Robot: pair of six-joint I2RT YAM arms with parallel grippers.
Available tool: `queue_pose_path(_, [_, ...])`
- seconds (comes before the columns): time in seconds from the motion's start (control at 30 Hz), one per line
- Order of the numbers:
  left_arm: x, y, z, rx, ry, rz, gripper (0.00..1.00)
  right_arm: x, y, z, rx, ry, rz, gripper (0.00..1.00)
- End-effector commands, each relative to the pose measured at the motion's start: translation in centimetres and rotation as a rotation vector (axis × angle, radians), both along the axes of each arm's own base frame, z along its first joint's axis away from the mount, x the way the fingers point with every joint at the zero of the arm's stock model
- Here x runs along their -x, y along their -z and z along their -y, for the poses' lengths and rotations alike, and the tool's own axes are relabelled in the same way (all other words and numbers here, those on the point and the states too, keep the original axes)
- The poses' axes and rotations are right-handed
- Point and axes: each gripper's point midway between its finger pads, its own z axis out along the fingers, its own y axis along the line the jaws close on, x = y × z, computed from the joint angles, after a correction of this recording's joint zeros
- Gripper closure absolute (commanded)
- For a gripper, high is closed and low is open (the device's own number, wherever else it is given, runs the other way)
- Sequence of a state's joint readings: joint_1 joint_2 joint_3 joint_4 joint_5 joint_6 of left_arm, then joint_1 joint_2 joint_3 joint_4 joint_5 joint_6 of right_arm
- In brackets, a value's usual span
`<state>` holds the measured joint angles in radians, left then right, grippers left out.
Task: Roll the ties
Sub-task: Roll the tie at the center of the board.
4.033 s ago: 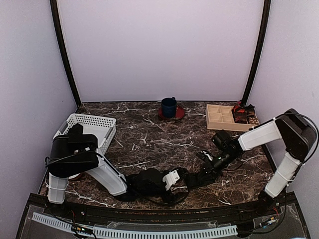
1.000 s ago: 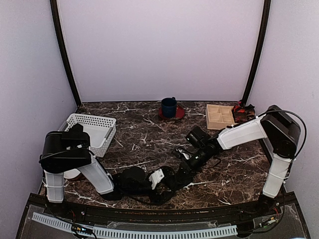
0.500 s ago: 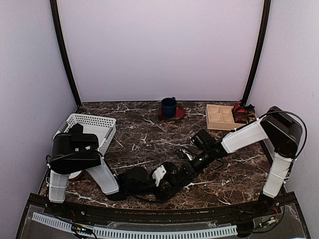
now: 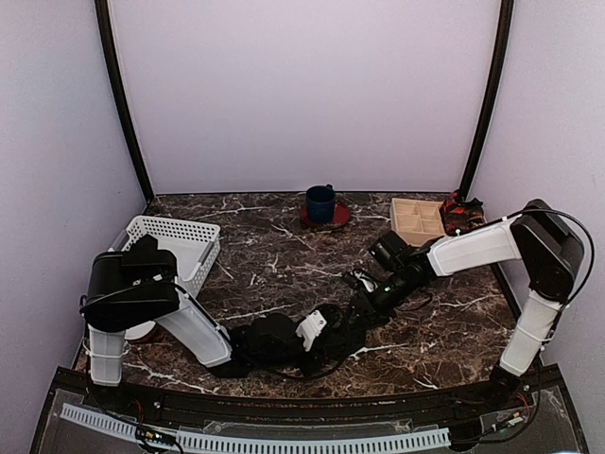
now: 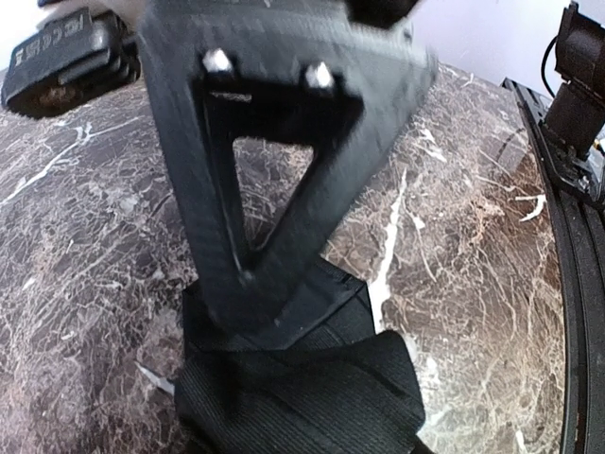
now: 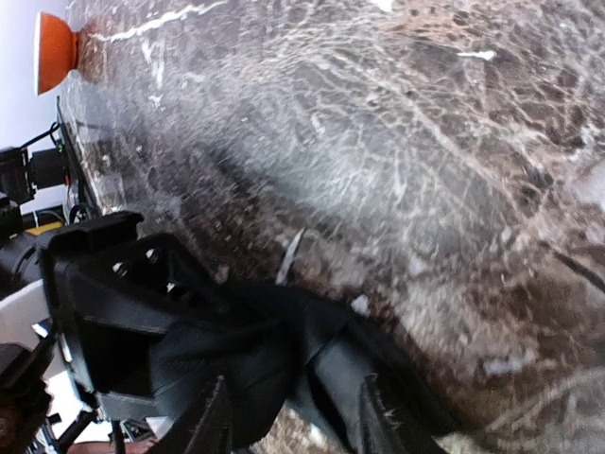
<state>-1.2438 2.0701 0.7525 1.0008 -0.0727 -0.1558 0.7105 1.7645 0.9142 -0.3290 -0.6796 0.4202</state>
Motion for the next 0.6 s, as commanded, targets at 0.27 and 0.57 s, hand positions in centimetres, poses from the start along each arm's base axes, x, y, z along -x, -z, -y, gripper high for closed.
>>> queue_pose_path(0.27, [2.1, 7.1, -3.6, -0.372, 0.044, -0.080, 0.60, 3.7, -3.9, -1.9, -0.021, -0.083, -0.129, 0.51])
queue_pose_path(0.57, [2.0, 7.1, -3.8, -0.383, 0.044, -0.072, 0.57, 4.4, 0.1, -0.4, 0.101, -0.085, -0.138, 0.90])
